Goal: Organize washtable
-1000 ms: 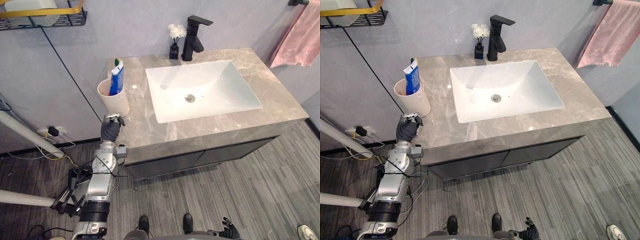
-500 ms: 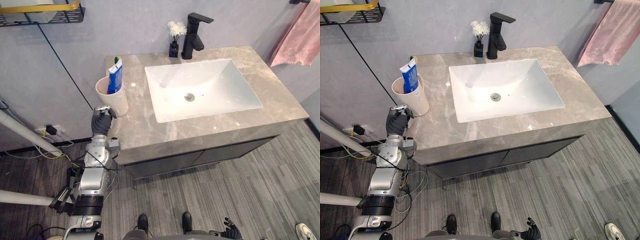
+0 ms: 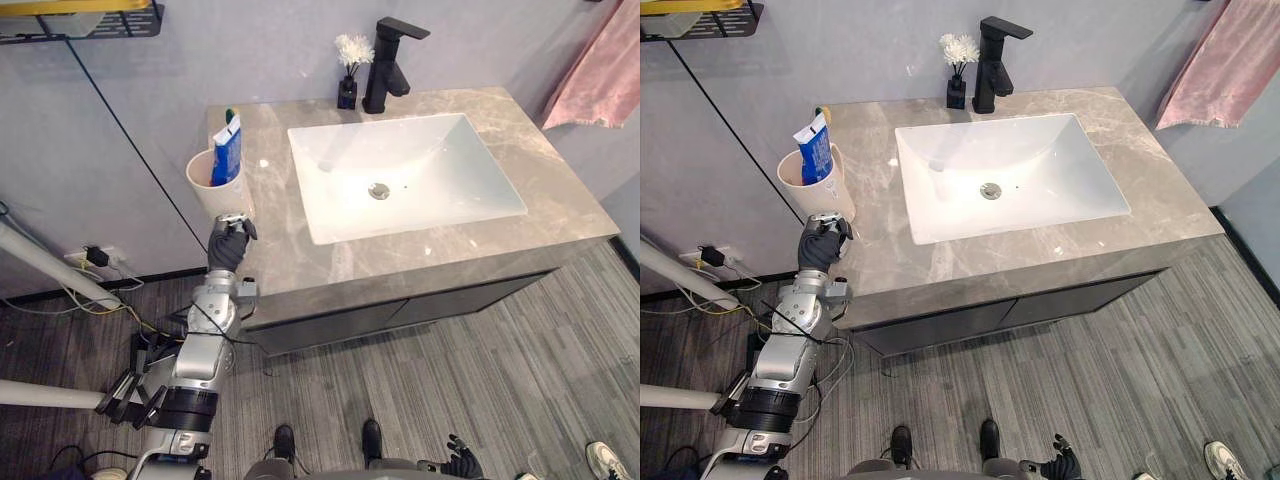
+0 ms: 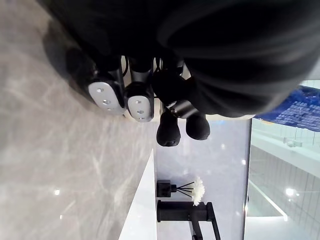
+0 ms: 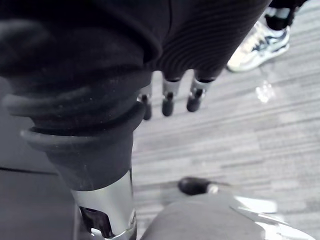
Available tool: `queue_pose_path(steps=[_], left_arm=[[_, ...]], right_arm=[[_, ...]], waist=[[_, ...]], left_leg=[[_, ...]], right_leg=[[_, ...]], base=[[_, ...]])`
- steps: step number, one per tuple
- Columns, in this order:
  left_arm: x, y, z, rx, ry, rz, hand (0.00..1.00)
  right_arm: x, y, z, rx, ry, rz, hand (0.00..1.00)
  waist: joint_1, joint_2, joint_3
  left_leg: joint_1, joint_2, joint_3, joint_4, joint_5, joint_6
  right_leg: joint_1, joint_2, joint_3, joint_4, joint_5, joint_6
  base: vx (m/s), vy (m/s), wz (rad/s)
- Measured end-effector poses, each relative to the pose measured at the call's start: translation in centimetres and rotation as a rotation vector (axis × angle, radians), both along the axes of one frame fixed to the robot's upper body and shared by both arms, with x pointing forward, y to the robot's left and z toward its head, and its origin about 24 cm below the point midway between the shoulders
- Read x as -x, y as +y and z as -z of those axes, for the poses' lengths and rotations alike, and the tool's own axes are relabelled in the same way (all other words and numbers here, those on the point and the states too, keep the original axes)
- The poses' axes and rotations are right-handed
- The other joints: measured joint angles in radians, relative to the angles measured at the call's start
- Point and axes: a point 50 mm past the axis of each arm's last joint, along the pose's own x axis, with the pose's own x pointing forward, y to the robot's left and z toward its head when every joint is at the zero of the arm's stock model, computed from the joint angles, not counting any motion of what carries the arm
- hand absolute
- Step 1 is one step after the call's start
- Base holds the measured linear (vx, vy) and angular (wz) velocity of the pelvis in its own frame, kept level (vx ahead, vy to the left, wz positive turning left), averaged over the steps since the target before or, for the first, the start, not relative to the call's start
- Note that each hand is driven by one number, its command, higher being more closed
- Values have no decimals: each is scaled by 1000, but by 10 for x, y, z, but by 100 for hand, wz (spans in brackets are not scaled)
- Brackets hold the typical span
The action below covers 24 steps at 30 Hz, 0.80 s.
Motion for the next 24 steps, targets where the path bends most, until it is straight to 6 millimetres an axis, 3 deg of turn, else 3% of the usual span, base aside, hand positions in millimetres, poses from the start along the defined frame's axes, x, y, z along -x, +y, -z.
queue_pose_path(steps=[11,17,24], left_arm=[[-13,5,-10,-13,-24,-47,100],[0,19,-2,-10,-6,-85,100],[18,44,6,-8,13,-176,100]], right_arm=[[-1,0,-1,1,-8,-1,0],[-2,0,-1,1,-10,-1,0],[-3,0,-2,0,-14,-4,0]], waist=[[-16,0,9],[-13,2,11],[12,5,13]], left_leg=[[-1,1,5,9,-1,-1],[0,1,4,7,-1,-1],[2,2,4,7,0,-1]], right_leg=[[0,1,5,0,6,-3],[0,1,3,-1,5,-3],[2,1,2,0,5,-3]], base=[[-12,-3,-1],[0,0,0],[0,0,0]])
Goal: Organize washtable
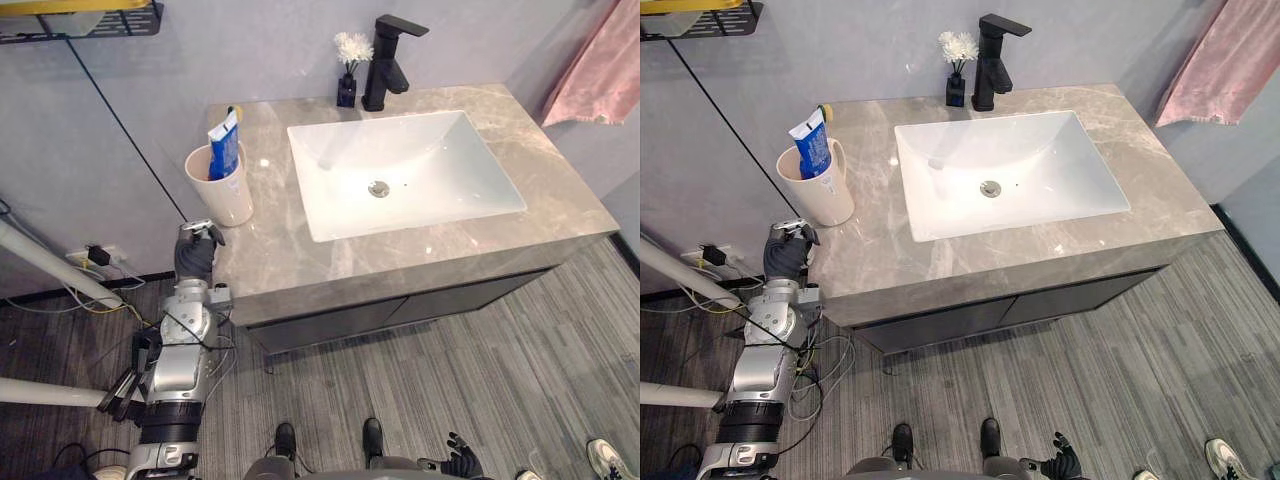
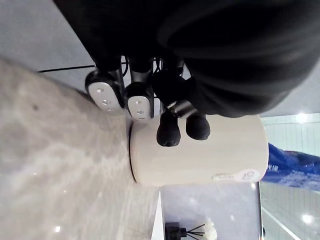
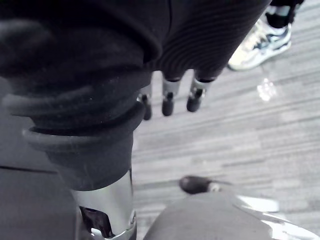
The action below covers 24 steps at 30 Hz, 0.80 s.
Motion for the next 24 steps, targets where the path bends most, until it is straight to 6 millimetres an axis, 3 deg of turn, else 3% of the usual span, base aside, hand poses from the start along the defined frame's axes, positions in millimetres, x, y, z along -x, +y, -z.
queue_pose_path(steps=[9,24], left_arm=[[-3,21,-9,-62,3,-42,100],[-24,5,-10,-2,17,57,100]], right_arm=[[1,0,0,-1,1,-1,0],[4,-1,0,0,8,2,0]], waist=[[-1,0,0],[-7,-1,0]], left_leg=[[1,0,2,0,0,0],[1,0,10,2,0,0]], right_leg=[[0,0,2,0,0,0],[-3,0,7,0,5,-4]], base=[[0,0,0],[0,0,-1]])
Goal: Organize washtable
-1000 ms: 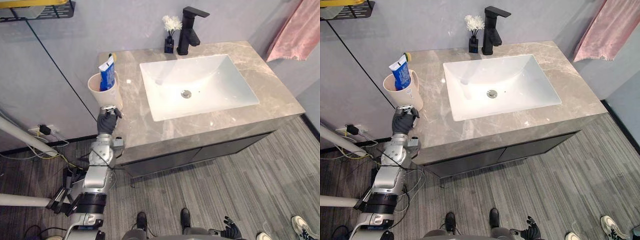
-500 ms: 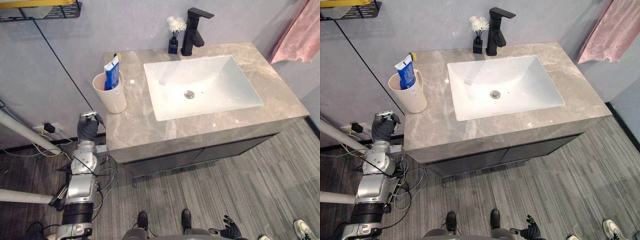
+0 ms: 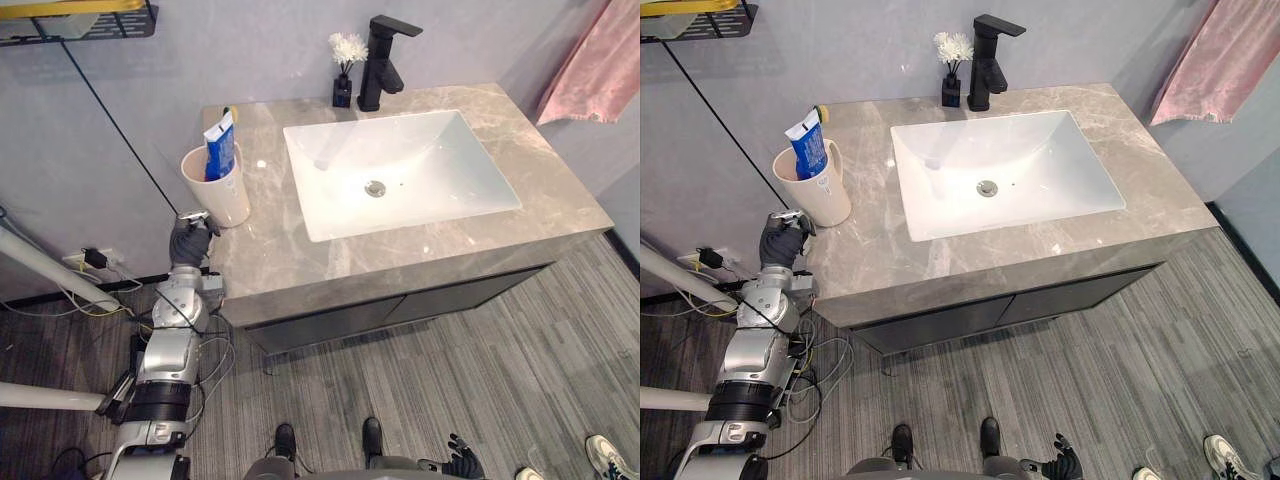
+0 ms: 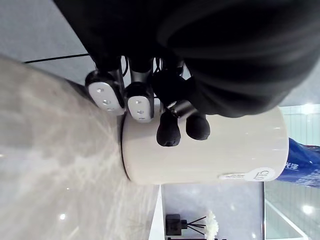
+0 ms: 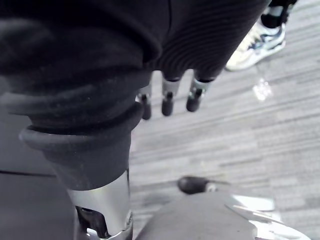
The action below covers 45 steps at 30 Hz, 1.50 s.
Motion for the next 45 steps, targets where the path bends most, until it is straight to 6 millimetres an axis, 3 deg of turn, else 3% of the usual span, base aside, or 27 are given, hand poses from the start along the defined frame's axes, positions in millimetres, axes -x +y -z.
queue_pose_path(steps=[10,18,30,35,45], left_arm=[[-17,-2,-17,-15,-28,39,100],[-27,-18,-31,-12,-79,103,100],[-43,-31,-56,-44,-142,145,100],[-61,-20,-89,-156,-179,69,100],[-60,-13,-87,-194,-163,43,100]], right_arm=[[-1,0,-1,2,-8,-1,0],[-7,0,-4,7,-34,-4,0],[-12,-4,-7,23,-67,-11,0],[-18,-4,-11,30,-95,-36,0],[-13,-10,-9,44,-70,-39,0]], waist=[[1,-23,35],[-21,-22,63],[-18,-25,135],[-33,-36,179],[-42,-21,191]], left_leg=[[-3,0,2,9,-4,-5],[-3,0,4,10,-4,-5],[-9,3,23,47,-23,-6],[-33,10,31,88,-37,0],[-35,15,11,103,-43,0]], right_leg=[[-1,0,2,-3,5,0],[-1,0,3,0,6,0],[0,0,23,0,14,0],[-9,2,31,0,22,-1],[-3,8,13,1,29,-12]], base=[[0,0,0],[0,0,0],[-13,-2,-5],[-27,-8,-6],[-18,-8,-3]])
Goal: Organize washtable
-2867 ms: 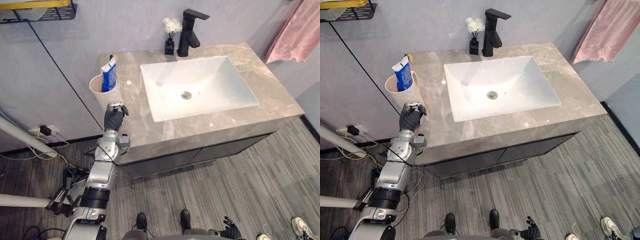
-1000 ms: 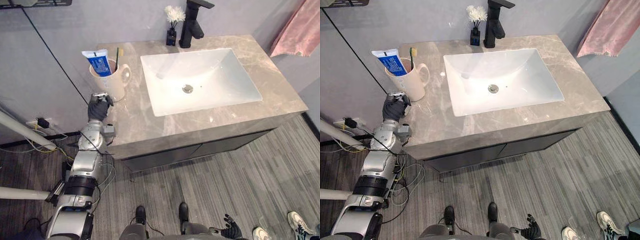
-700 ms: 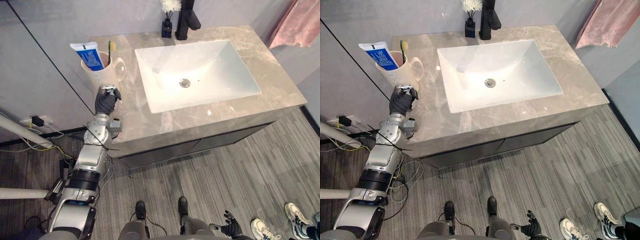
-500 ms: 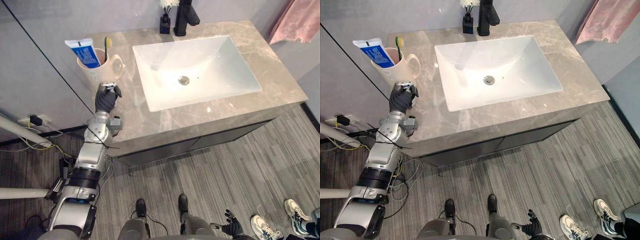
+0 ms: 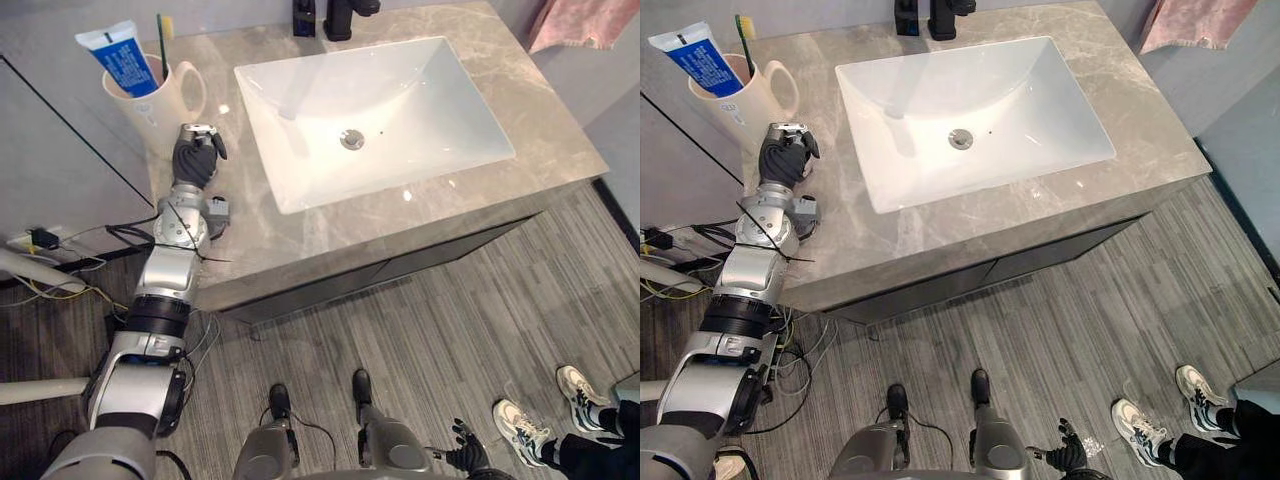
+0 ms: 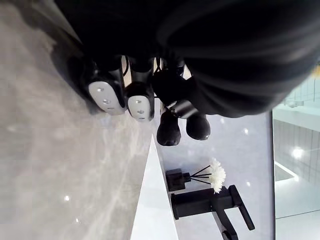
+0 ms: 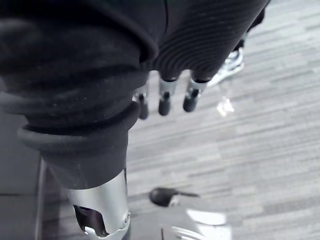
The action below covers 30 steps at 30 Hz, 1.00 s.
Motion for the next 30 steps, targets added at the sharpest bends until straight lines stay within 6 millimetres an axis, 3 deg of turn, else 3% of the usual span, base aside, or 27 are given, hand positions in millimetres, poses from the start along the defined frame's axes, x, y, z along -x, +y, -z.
queue_pose_path(steps=[7,14,20,21,30], left_arm=[[9,1,6,-1,-8,11,100],[39,4,18,11,-30,65,100],[78,14,58,69,51,46,100],[89,12,69,101,76,47,100],[139,-10,113,263,182,42,100]], right_arm=[[-1,0,0,2,0,-4,0],[-3,-1,0,5,-1,-14,0],[5,-3,4,-1,41,-5,0],[10,-4,7,-2,63,4,0],[30,-10,14,0,147,41,0]], waist=[[17,5,3],[36,11,-1],[53,29,-64],[56,36,-76],[104,67,-184]], left_leg=[[0,3,-13,-6,0,-1],[0,4,-22,-10,1,0],[-1,2,-33,-12,1,0],[8,1,-46,-11,1,0],[52,1,-96,-26,8,-9]], right_leg=[[-1,5,-12,0,-4,-6],[6,8,-39,0,-5,-8],[12,6,-58,0,-7,-10],[28,6,-71,0,-10,-14],[68,4,-126,36,-54,-14]], base=[[-25,-8,3],[23,-6,2],[-7,0,6],[-18,-4,22],[-38,-8,17]])
